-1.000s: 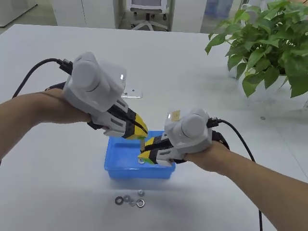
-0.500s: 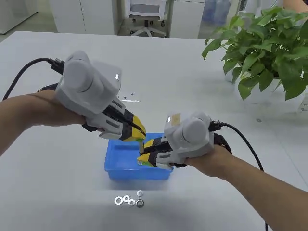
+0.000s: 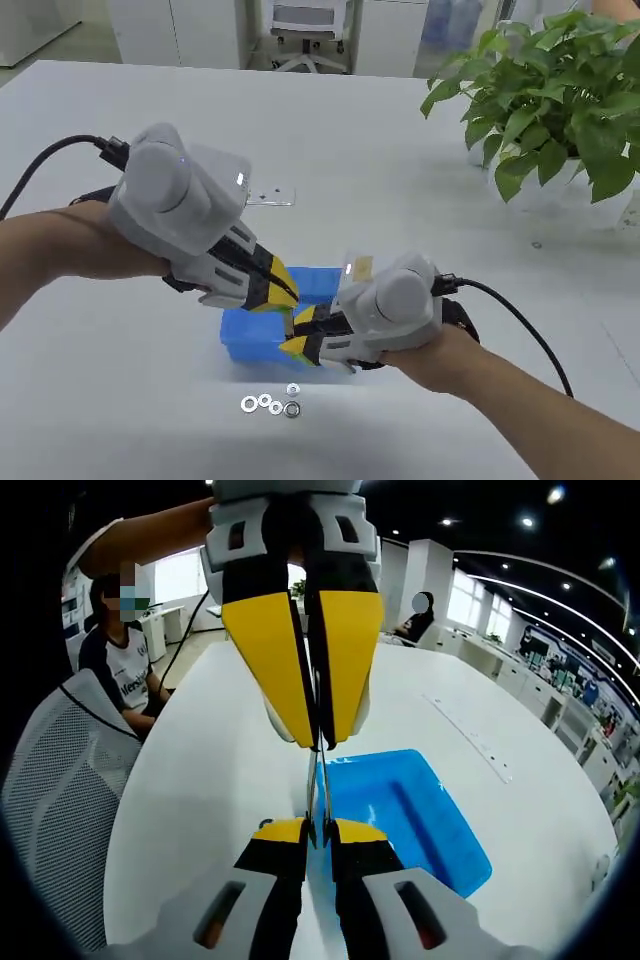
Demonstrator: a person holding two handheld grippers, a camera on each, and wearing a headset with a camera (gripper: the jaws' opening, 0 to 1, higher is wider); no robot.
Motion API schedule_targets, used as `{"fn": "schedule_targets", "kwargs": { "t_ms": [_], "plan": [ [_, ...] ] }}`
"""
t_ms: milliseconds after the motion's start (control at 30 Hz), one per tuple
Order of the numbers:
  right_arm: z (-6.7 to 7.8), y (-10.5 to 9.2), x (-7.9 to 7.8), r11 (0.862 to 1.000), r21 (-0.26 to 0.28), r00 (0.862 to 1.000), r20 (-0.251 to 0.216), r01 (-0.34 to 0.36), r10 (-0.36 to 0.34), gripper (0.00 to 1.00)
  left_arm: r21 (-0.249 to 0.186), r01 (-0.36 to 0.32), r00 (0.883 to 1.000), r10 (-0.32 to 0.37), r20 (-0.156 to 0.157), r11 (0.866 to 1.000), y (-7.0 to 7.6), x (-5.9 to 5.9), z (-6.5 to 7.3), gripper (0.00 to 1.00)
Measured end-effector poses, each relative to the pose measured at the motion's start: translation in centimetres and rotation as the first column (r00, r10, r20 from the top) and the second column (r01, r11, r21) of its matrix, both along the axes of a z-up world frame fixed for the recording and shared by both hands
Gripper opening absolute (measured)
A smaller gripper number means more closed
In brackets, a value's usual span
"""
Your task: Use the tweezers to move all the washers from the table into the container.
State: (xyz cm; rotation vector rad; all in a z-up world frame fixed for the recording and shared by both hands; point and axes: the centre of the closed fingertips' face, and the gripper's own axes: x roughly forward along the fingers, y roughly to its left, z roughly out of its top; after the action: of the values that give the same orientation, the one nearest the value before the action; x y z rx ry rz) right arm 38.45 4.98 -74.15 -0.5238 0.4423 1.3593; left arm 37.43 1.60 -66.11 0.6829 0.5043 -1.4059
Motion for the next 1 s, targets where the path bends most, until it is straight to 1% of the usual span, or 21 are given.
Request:
{"fn": "schedule_targets", "kwargs": {
  "t_ms": [300, 500, 1000],
  "plan": [
    [-1.2, -0.1, -1.4, 1.0, -0.017, 1.0, -0.008, -0.013, 0.013, 0.1, 0.004, 0.004, 1.0, -0.003, -0.02, 1.0, 0.0, -1.2, -1.2, 0.06],
    [-2.0, -0.2, -2.1, 1.0, -0.015, 1.0, -0.024, -0.002, 0.002, 0.11, 0.006, 0.008, 0.999, -0.008, -0.036, 1.0, 0.0, -1.9, -2.0, 0.06],
    [-3.8, -0.3, -3.2, 1.0, -0.021, 0.999, -0.048, 0.007, -0.008, 0.11, 0.016, 0.019, 0.998, -0.018, -0.064, 1.0, 0.2, -3.0, -3.8, 0.06]
  ]
}}
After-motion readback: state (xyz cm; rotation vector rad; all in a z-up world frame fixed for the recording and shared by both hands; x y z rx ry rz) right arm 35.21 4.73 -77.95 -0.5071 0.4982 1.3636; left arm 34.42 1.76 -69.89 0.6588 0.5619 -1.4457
